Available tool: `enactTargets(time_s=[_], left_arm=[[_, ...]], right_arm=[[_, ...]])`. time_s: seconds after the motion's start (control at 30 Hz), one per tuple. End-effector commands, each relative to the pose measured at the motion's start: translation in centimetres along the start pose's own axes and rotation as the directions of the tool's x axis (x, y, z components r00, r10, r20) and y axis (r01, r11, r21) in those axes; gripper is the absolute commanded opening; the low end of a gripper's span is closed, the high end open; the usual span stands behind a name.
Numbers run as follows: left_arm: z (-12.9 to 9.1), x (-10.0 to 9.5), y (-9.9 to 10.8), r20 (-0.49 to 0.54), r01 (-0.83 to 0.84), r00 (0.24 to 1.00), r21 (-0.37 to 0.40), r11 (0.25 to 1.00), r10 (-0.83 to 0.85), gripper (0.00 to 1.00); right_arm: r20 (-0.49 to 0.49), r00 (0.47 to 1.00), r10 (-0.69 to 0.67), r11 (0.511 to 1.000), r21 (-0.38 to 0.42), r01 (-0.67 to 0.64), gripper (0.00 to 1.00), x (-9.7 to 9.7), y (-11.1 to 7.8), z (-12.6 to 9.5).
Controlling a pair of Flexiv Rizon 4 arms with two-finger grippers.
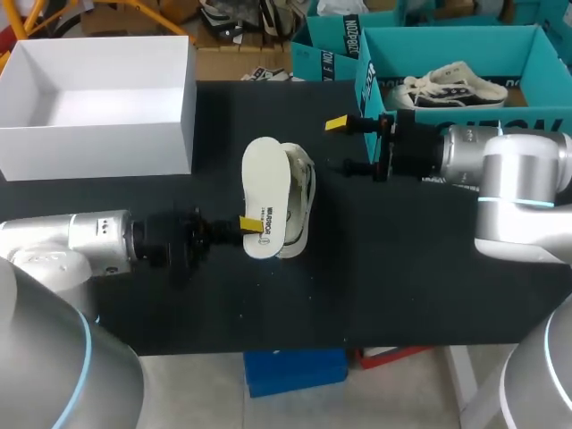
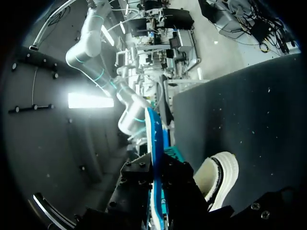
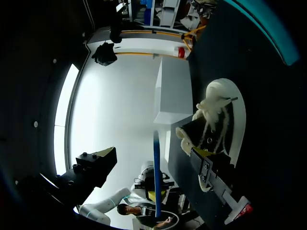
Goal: Take the shoe out of the shoebox, open the shoe tongue, remove and reinsert the insole, then place the shoe into the shoebox
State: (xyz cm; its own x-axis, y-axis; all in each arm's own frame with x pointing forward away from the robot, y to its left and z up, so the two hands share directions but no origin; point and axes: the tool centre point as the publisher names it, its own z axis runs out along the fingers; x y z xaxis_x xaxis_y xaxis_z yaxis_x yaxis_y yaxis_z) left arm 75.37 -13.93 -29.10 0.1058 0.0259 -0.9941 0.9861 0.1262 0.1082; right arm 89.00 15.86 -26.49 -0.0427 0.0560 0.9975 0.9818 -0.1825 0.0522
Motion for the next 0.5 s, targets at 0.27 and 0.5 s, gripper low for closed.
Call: enactTargets(time_s=[0.27, 0.5], left_arm=[[2.4, 0.8, 3.3, -0.038, -0.024, 0.999, -0.007, 1.0, 0.024, 0.0], [3.0, 0.3, 4.1, -0.031, -0.021, 0.999, -0.032, 0.999, 0.02, 0.0]], right_arm=[[0.002, 1.0, 0.0, 1.0, -0.001, 0.0, 1.0, 0.0, 0.0, 0.1], [0.002, 1.0, 0.0, 1.0, -0.001, 0.0, 1.0, 0.0, 0.0, 0.1]])
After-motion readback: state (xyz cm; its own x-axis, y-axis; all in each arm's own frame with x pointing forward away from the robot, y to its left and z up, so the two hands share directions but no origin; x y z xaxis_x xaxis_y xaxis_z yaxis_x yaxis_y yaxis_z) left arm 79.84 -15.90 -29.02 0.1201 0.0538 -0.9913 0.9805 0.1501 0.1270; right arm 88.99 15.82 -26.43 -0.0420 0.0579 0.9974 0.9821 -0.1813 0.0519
